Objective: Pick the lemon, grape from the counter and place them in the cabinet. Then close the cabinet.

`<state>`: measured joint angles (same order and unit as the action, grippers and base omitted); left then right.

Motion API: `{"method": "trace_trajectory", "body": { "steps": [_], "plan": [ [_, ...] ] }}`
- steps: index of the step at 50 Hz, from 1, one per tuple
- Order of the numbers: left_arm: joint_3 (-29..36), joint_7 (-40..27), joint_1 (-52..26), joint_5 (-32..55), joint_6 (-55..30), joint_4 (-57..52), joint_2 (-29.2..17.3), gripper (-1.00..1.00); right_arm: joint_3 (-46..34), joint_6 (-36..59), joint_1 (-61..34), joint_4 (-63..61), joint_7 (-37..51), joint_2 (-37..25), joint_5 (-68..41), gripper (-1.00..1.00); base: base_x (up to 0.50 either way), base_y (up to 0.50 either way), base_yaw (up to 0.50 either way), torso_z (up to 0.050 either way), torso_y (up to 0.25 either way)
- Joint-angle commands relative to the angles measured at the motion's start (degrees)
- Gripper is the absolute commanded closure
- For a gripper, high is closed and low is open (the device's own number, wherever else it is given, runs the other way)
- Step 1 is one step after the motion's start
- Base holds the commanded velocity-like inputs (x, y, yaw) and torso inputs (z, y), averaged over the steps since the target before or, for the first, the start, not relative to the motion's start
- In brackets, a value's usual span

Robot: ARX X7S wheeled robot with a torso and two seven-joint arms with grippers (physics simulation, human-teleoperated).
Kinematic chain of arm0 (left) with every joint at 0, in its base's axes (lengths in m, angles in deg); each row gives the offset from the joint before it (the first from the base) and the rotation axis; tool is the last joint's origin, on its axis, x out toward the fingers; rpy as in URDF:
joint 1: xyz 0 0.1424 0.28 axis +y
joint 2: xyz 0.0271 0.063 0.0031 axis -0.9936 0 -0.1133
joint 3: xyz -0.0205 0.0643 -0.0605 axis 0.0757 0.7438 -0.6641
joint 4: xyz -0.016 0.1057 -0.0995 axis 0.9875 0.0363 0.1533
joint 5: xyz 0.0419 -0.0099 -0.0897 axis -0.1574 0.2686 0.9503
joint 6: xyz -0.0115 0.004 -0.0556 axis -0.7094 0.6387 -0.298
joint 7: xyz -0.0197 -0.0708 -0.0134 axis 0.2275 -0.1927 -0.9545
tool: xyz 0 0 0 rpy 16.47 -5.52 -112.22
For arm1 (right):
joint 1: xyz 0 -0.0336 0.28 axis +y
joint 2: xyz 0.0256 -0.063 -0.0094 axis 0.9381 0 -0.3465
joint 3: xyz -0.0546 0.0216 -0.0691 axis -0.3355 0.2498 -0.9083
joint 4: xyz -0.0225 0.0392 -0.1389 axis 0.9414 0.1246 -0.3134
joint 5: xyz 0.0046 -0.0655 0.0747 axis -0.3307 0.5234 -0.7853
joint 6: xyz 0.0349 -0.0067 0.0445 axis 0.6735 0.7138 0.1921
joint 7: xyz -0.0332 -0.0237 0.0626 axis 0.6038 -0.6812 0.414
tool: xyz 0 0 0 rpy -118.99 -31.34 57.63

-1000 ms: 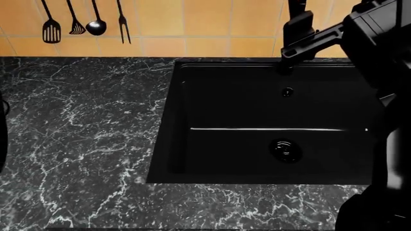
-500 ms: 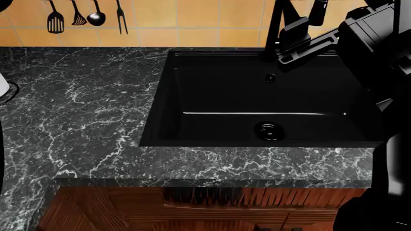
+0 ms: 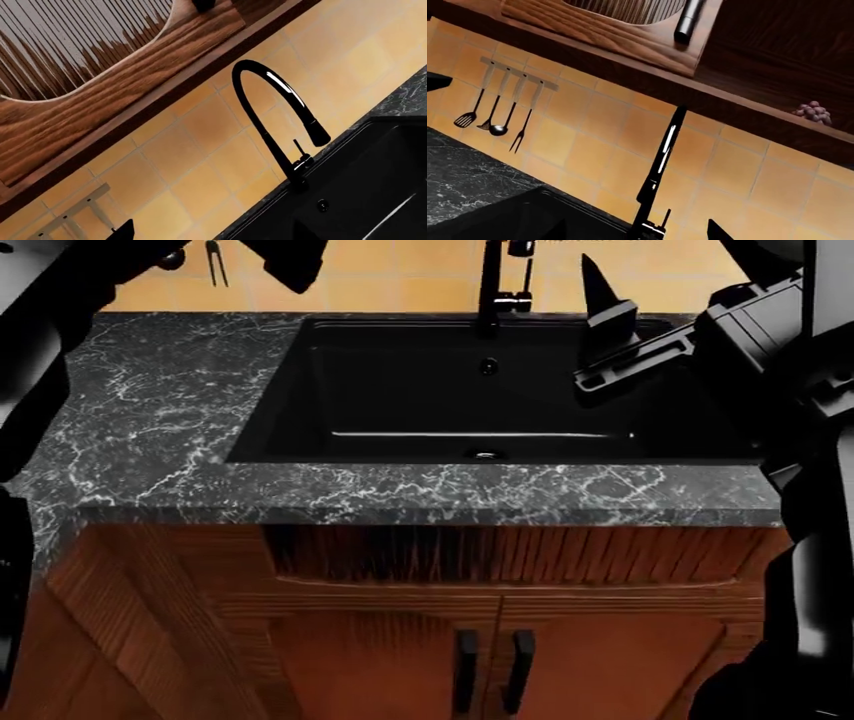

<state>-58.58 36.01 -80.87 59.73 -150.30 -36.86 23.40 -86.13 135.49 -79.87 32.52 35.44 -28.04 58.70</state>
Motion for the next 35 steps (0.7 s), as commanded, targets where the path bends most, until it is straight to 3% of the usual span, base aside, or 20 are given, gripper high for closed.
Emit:
{"method": "trace_trajectory", "body": {
  "steps": [1,6,35],
  "plan": [
    [-0.78,-1.53,3.49,-0.15,0.29,-2.52,-1.33,-1.00,1.42,-0.16,0.47,0.08,0.26,0.25,-0.26,-1.00,-0.41,-0.44,0.00,0.000,0.000],
    [-1.30,-3.00,5.31,-1.04,1.40,-2.70,-2.14,-1.00,1.02,-1.17,0.30,1.45,1.30,0.49,0.13,-1.00,-0.37,-0.46,0.00,0.000,0.000],
    [-3.47,-5.22,6.30,-0.38,1.09,-4.79,-0.82,-1.00,-0.77,-1.64,-2.12,6.92,3.49,0.75,0.48,-1.00,0.00,-0.50,0.00,0.000,0.000]
  ]
}}
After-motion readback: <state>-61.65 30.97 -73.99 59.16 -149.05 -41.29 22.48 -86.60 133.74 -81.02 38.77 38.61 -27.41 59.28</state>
